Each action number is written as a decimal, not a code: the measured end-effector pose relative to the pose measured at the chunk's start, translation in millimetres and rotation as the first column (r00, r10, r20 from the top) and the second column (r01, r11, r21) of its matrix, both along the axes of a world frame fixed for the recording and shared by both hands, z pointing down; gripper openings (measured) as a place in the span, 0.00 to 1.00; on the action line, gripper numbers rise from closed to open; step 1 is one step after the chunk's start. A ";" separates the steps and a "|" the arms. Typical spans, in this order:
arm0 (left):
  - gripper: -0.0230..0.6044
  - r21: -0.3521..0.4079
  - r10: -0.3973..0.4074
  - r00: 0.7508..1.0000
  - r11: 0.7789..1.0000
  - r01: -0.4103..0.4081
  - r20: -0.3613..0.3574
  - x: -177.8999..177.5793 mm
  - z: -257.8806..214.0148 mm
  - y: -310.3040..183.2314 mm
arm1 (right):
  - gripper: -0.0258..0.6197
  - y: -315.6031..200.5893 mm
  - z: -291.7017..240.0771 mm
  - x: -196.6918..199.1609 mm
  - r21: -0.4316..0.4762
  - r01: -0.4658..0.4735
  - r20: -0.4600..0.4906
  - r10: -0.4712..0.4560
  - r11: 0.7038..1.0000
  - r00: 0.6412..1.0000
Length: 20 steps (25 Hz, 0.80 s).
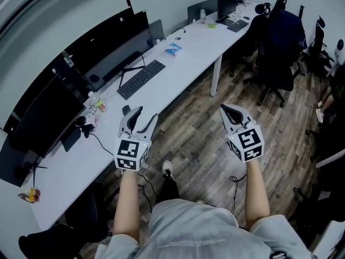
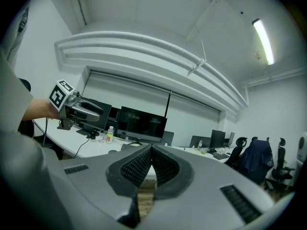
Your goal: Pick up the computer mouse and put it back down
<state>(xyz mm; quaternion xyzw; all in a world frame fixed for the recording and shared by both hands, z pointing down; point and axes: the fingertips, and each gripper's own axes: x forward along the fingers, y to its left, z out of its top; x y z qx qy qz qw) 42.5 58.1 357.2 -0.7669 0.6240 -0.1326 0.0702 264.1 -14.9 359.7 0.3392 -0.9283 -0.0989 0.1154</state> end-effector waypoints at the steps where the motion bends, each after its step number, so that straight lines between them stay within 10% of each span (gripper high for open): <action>1: 0.37 -0.007 -0.006 1.000 1.000 0.006 -0.003 -6.1 3.9 -5.8 | 0.04 -6.5 2.4 -5.5 -0.002 0.000 -0.002 0.000 1.000 1.000; 20: 0.37 -0.092 -0.098 0.995 0.991 0.096 -0.008 -221.9 44.6 -147.1 | 0.04 -139.6 10.8 -222.1 -0.053 0.111 -0.013 -0.112 0.992 0.994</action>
